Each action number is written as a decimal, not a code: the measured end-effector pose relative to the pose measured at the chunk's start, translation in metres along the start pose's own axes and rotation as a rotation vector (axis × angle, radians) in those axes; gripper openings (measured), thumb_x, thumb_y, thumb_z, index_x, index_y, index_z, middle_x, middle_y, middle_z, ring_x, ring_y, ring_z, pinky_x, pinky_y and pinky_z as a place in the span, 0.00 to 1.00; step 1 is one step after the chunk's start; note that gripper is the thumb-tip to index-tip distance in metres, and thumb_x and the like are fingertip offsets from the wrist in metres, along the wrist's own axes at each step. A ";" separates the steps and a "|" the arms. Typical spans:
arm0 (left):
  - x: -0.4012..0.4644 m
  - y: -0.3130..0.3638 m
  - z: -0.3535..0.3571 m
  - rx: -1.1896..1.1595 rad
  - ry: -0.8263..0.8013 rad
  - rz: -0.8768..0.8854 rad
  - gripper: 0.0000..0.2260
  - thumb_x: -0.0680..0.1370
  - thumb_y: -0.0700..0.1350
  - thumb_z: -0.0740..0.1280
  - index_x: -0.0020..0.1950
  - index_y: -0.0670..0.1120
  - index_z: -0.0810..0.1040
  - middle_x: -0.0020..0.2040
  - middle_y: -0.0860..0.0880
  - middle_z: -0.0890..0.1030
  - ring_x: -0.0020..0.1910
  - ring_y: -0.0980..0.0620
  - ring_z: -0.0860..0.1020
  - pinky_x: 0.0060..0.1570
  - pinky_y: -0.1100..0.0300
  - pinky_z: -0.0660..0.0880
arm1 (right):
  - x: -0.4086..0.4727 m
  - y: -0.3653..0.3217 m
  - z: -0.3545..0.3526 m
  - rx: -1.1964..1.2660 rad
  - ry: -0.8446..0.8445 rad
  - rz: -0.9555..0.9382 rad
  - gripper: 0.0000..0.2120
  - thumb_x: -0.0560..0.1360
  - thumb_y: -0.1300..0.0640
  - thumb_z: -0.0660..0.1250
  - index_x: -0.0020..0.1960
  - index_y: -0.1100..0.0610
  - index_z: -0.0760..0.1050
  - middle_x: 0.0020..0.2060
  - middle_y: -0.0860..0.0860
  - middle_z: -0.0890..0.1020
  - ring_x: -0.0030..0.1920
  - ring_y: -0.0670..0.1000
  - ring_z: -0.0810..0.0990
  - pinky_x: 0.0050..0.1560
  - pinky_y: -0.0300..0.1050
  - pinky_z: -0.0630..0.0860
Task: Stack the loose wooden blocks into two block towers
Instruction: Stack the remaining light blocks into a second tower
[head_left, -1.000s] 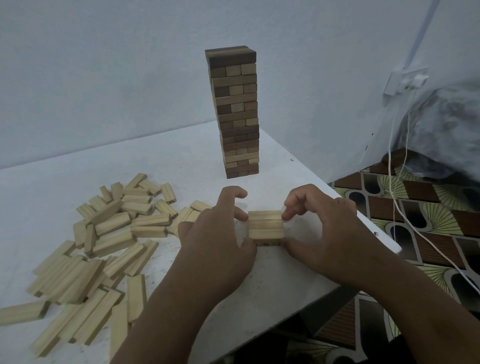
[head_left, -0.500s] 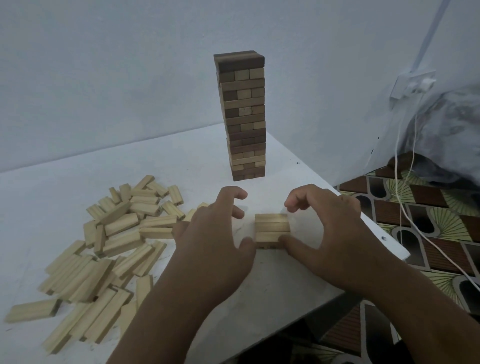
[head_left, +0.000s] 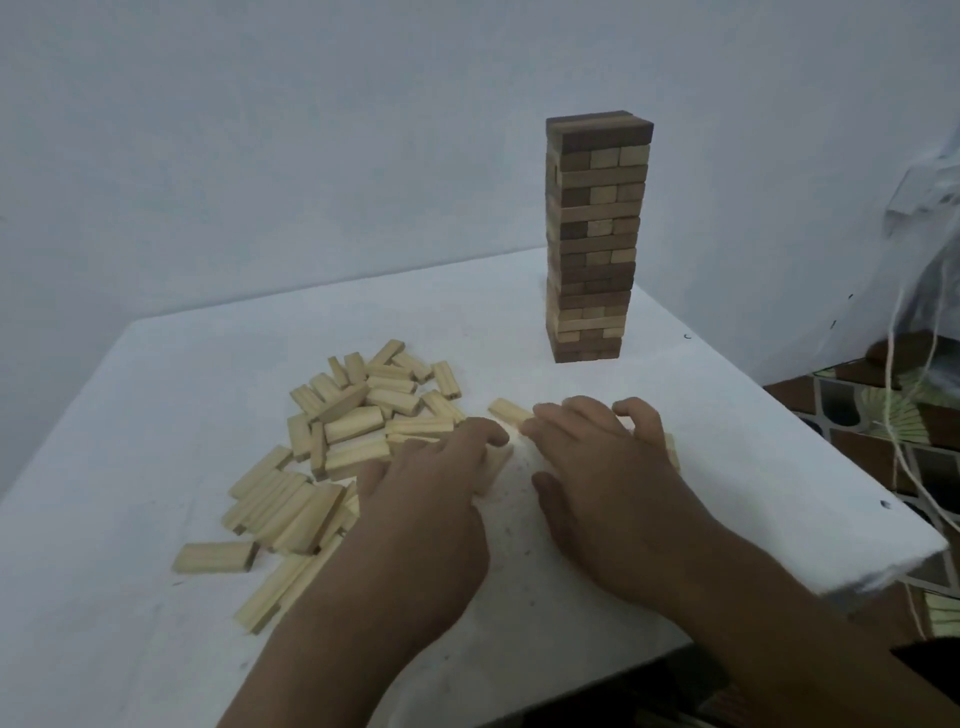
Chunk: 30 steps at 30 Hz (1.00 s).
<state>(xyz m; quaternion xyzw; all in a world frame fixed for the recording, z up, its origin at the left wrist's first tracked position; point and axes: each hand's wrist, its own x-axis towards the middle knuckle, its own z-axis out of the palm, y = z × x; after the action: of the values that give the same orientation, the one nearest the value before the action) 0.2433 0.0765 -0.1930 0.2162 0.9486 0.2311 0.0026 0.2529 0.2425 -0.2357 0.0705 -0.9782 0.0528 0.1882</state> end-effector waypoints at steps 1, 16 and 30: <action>-0.003 -0.002 -0.001 0.003 0.001 0.023 0.30 0.75 0.34 0.59 0.65 0.65 0.60 0.63 0.62 0.72 0.67 0.57 0.66 0.63 0.59 0.57 | 0.002 -0.002 0.001 -0.015 -0.022 -0.002 0.20 0.63 0.46 0.69 0.52 0.53 0.81 0.50 0.49 0.84 0.51 0.54 0.83 0.57 0.62 0.72; -0.007 -0.026 0.007 -0.138 0.018 0.151 0.28 0.73 0.36 0.67 0.64 0.64 0.66 0.55 0.63 0.77 0.53 0.66 0.74 0.47 0.78 0.68 | -0.020 -0.018 -0.014 0.039 0.045 0.058 0.08 0.69 0.46 0.63 0.38 0.44 0.80 0.35 0.41 0.79 0.40 0.48 0.79 0.53 0.49 0.58; -0.008 -0.027 -0.002 -0.075 -0.109 0.223 0.05 0.73 0.44 0.72 0.46 0.53 0.82 0.59 0.60 0.78 0.59 0.67 0.70 0.57 0.77 0.65 | -0.044 -0.016 -0.018 0.061 0.060 -0.058 0.13 0.71 0.49 0.58 0.37 0.45 0.81 0.34 0.40 0.78 0.39 0.48 0.76 0.44 0.47 0.57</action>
<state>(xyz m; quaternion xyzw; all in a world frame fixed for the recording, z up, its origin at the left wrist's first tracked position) 0.2391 0.0513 -0.2038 0.3322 0.9078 0.2532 0.0367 0.3022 0.2339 -0.2342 0.1029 -0.9676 0.0792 0.2168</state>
